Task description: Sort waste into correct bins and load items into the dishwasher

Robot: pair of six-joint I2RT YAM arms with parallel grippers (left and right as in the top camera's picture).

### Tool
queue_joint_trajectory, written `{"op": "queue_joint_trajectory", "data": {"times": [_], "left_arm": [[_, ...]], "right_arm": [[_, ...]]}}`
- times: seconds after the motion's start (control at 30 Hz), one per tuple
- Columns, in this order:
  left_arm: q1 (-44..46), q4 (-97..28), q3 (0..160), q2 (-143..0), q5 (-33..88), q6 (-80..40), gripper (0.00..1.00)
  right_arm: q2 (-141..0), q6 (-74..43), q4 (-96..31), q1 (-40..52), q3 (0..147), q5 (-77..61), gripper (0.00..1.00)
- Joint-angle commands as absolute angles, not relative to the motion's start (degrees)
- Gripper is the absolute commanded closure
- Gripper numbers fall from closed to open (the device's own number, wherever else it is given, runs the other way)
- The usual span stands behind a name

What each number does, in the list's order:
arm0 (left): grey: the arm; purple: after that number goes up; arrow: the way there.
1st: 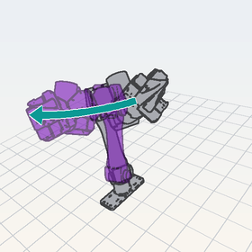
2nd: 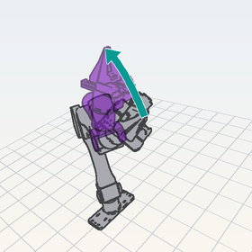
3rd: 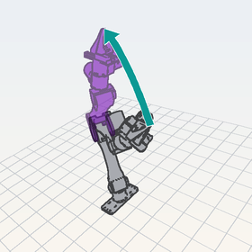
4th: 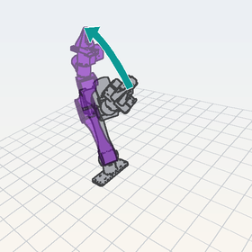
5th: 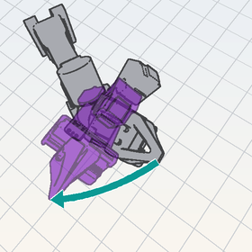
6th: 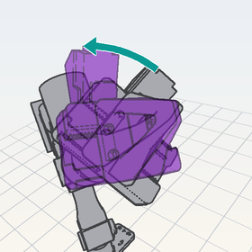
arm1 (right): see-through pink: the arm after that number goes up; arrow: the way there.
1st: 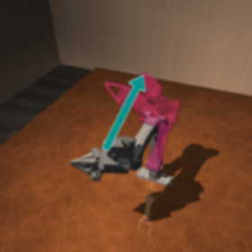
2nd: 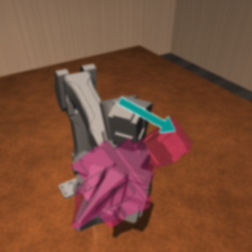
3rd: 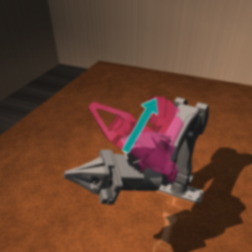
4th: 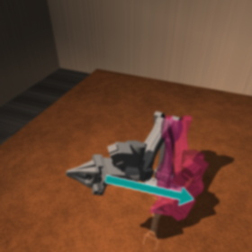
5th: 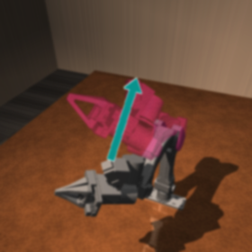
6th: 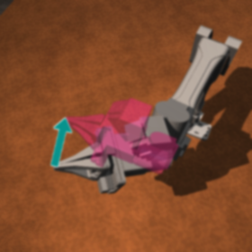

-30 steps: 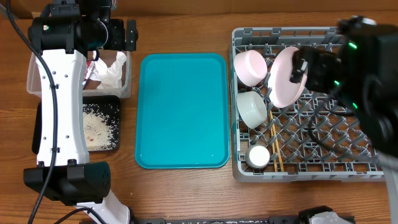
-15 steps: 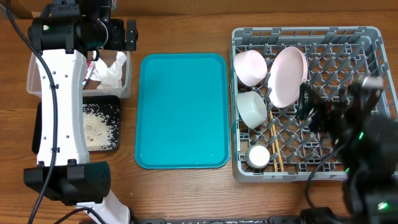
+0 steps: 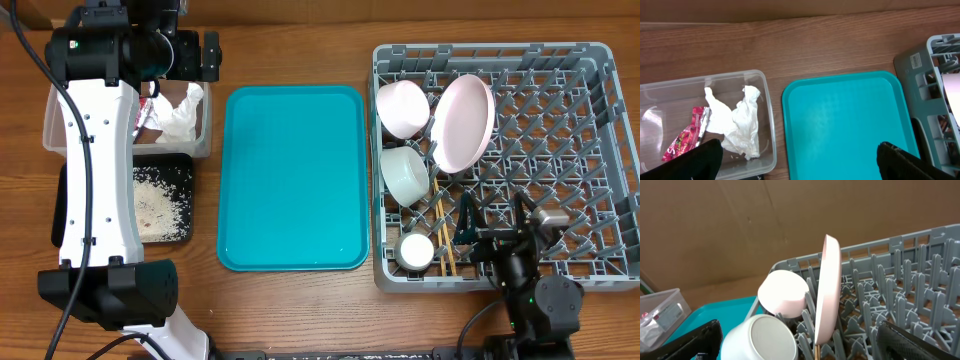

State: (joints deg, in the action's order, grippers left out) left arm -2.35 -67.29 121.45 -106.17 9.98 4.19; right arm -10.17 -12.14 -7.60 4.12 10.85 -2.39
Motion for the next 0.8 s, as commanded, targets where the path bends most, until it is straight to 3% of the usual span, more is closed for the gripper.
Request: {"op": "queue_joint_trajectory", "data": {"times": [0.0,0.53,0.77], "left_arm": [[-2.2,-67.1,122.3,-106.5,9.6,3.8,0.00],[-2.2,-67.1,122.3,-106.5,9.6,3.8,0.00],[-2.2,-67.1,122.3,-106.5,9.6,3.8,0.00]], "right_arm": [[-5.4,-11.9,-5.8,3.8,7.0,-2.0,0.00],[-0.1,-11.9,5.7,3.2,0.3,-0.9,0.00],[-0.1,-11.9,-2.9,3.2,0.5,0.1,0.00]]}}
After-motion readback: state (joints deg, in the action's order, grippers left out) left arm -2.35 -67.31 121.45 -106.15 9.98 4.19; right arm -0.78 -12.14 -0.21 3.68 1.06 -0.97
